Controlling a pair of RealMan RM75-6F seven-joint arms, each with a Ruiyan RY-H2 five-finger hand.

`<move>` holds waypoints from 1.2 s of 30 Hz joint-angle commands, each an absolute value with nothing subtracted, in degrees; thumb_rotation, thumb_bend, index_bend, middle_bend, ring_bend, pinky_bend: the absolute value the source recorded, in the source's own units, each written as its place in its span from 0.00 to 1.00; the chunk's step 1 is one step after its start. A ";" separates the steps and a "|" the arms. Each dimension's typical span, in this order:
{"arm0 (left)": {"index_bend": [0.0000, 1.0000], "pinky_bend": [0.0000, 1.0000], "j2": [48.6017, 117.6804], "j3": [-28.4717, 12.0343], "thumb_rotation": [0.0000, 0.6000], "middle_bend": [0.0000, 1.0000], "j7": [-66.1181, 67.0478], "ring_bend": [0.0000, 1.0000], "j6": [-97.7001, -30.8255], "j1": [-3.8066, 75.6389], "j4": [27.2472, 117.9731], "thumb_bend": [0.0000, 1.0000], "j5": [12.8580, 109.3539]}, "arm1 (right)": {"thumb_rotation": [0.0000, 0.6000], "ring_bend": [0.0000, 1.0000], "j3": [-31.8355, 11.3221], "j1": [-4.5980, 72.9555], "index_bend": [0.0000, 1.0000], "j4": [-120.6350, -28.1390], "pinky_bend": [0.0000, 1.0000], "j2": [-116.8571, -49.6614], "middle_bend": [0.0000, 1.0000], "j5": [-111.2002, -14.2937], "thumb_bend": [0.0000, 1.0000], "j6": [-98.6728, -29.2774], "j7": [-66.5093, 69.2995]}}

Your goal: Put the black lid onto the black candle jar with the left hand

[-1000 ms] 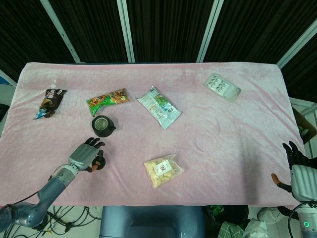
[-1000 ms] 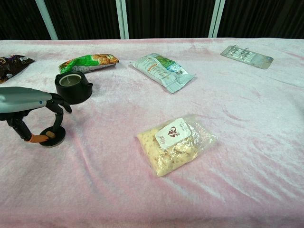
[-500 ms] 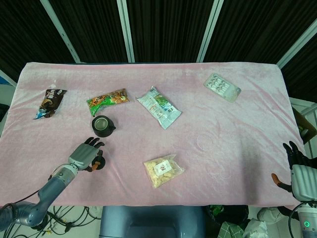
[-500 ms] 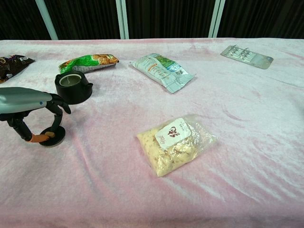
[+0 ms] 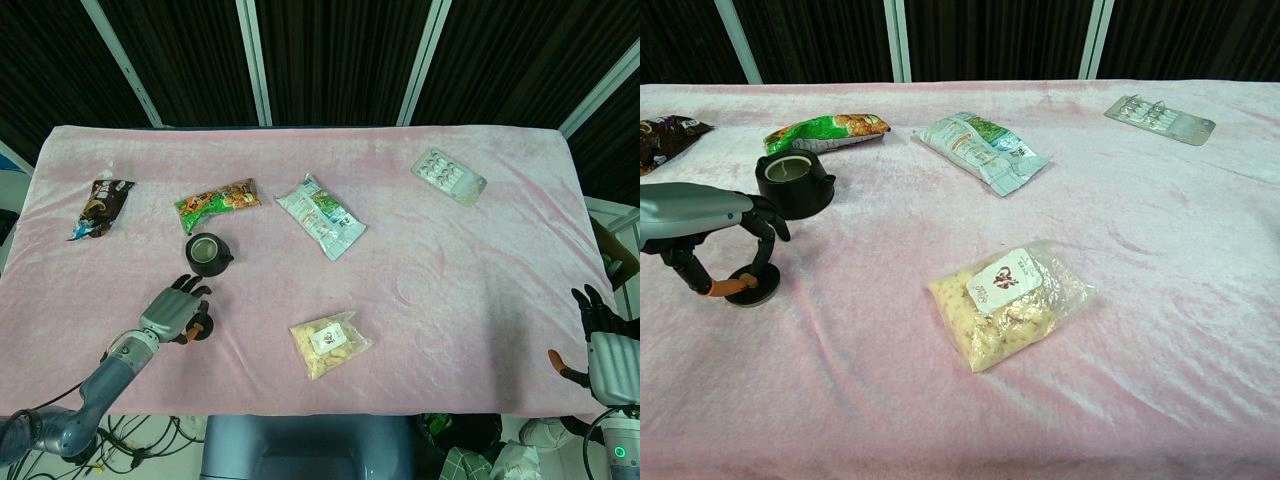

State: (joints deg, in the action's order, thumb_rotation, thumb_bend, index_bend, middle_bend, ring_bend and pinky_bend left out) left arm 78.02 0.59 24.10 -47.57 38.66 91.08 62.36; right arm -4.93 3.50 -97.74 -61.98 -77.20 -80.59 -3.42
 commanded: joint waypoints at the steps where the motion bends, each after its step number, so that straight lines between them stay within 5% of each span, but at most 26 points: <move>1: 0.61 0.03 78.01 0.53 1.00 0.19 24.14 0.00 -48.23 38.52 91.38 0.50 62.78 | 1.00 0.14 -4.90 3.48 0.00 -97.75 0.19 -61.95 0.02 -77.29 0.18 -80.65 -3.38; 17: 0.63 0.03 68.40 -4.36 1.00 0.20 20.41 0.00 -55.41 38.27 103.44 0.50 68.42 | 1.00 0.14 -4.70 3.39 0.00 -97.79 0.19 -62.00 0.02 -77.60 0.18 -80.79 -3.47; 27: 0.62 0.03 65.98 -12.90 1.00 0.21 15.00 0.00 -47.50 44.89 98.02 0.50 55.52 | 1.00 0.14 -4.81 3.39 0.00 -97.75 0.19 -62.29 0.02 -77.31 0.18 -80.91 -4.02; 36: 0.62 0.02 68.10 -12.37 1.00 0.20 14.11 0.00 -40.60 48.90 88.31 0.50 47.04 | 1.00 0.14 -4.85 3.43 0.00 -97.69 0.19 -62.38 0.02 -77.11 0.18 -80.86 -4.42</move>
State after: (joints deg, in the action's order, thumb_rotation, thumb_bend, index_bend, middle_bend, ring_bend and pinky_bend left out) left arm 67.20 -12.51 14.82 -41.98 47.98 89.98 48.48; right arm -4.86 3.43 -97.69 -62.37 -77.10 -80.86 -4.41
